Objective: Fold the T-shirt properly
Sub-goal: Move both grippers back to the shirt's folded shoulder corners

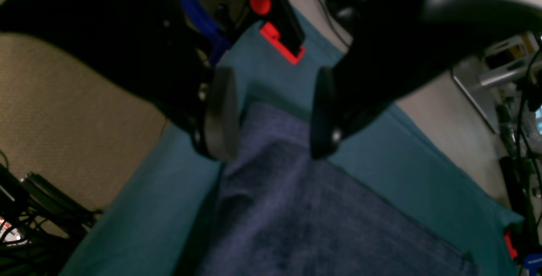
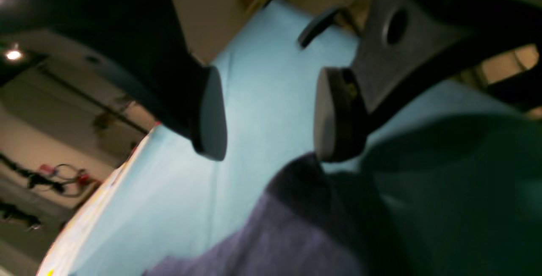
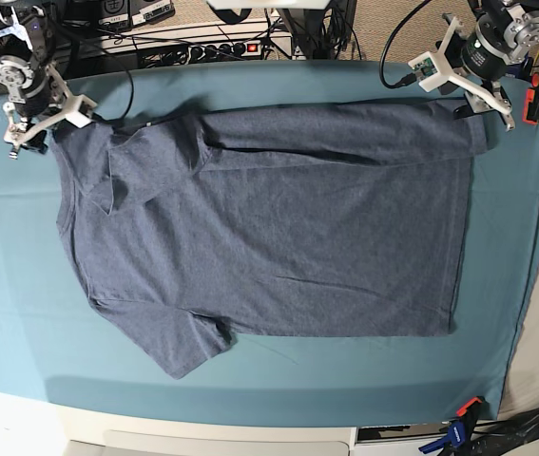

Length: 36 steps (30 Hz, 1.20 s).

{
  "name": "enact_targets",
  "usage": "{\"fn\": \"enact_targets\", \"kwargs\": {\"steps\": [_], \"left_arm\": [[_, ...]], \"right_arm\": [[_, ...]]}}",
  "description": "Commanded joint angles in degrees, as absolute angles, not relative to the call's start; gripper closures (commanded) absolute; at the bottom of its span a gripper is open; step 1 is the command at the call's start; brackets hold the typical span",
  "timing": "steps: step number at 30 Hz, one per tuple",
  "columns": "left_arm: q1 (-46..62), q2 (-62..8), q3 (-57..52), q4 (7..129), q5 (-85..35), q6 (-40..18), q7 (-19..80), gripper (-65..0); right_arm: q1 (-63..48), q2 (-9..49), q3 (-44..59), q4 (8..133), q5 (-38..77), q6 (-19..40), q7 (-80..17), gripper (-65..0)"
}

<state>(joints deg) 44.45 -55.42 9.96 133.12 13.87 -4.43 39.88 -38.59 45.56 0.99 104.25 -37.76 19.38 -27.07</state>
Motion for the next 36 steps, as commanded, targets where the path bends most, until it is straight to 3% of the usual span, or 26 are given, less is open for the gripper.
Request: {"fn": "enact_targets", "kwargs": {"steps": [1, 11, 13, 16, 17, 26, 29, 36], "left_arm": [[44.58, -56.16, 9.61, 133.88, 14.31, -3.49, 39.4, -29.9], [44.6, -56.16, 9.61, 133.88, 14.33, -3.51, 39.64, -29.9], [44.6, -56.18, 9.61, 133.86, 14.87, -3.53, 39.92, -29.9], [44.62, -56.21, 9.61, 133.38, 17.65, -3.57, 39.99, -29.9], [44.62, -56.21, 9.61, 132.77, 18.35, -3.73, 39.9, -29.9], [44.6, -56.21, 9.63, 120.79, 25.45, -4.84, 35.92, -32.2], [44.6, -56.21, 9.63, 119.72, 25.98, -3.25, 35.38, -35.5], [44.6, -56.18, 10.0, 119.72, 25.74, -3.03, 33.3, -35.5]], "right_arm": [[-37.98, 46.5, 0.36, 104.99, -38.63, 18.55, -27.35, -33.7], [-36.18, 46.5, -5.74, 104.99, -40.34, 18.57, -29.89, -31.7], [-36.18, 46.5, -5.74, 104.99, -40.36, 18.59, -30.22, -23.1], [-36.18, 46.5, -5.74, 104.99, -40.36, 18.59, -30.46, -3.4], [-36.18, 46.5, -5.74, 104.99, -40.36, 18.61, -30.46, 0.0], [-36.01, 46.5, -5.74, 104.99, -40.36, 18.55, -30.33, 0.0], [-35.97, 46.5, -5.74, 104.99, -40.36, 18.57, -30.13, 0.0], [-34.35, 46.5, -5.74, 104.99, -40.29, 18.55, -30.22, 0.0]]}}
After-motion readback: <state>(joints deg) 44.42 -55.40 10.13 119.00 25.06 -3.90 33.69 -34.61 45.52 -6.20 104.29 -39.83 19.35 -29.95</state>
